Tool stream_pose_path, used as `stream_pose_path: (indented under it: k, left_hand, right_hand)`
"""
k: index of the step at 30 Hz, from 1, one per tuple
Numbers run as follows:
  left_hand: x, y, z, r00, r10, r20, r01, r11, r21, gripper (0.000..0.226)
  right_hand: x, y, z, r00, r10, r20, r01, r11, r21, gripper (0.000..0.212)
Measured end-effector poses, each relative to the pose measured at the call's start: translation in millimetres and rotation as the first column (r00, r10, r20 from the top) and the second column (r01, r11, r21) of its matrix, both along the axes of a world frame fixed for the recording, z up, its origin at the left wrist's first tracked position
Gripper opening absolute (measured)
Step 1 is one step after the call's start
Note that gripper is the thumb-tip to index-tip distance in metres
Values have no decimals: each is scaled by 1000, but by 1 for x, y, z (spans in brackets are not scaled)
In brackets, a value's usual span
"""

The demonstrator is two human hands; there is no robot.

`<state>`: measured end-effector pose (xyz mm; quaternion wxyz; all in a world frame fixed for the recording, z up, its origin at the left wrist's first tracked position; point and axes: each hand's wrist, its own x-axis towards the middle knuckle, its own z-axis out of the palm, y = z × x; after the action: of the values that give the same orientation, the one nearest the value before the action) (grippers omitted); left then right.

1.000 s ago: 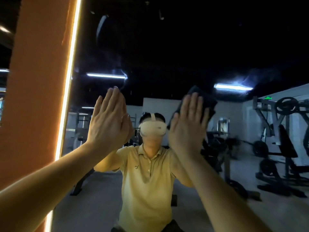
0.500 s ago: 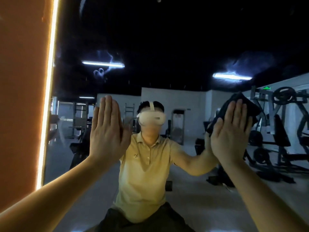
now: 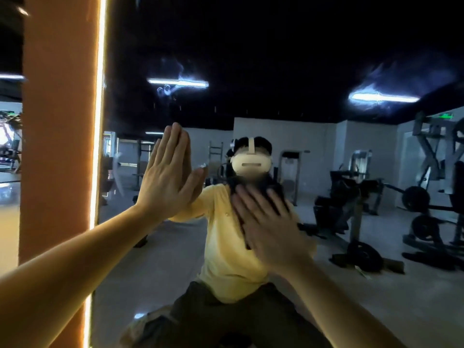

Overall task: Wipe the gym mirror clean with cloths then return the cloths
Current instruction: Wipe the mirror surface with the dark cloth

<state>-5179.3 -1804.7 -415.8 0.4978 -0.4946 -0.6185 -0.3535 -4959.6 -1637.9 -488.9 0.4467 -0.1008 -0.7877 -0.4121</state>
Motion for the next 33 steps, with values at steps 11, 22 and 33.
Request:
stream_pose_path:
  k: [11,22,33]
  left_hand:
    - [30,-19,16,941,328,84,-294,914,-280,87]
    - [40,-54,-117,986,123,113,-106,984,-145,100]
    - [7,-79,-117,968,-185,170,173,981,86,32]
  right_hand:
    - [-18,-18,8,916,60,-397,-199,927,-318,63]
    - [24,17,-27,937,51,-345,-177,922,-344,70]
    - [-130,-105,-69,957,219,191,-210,975,-70,59]
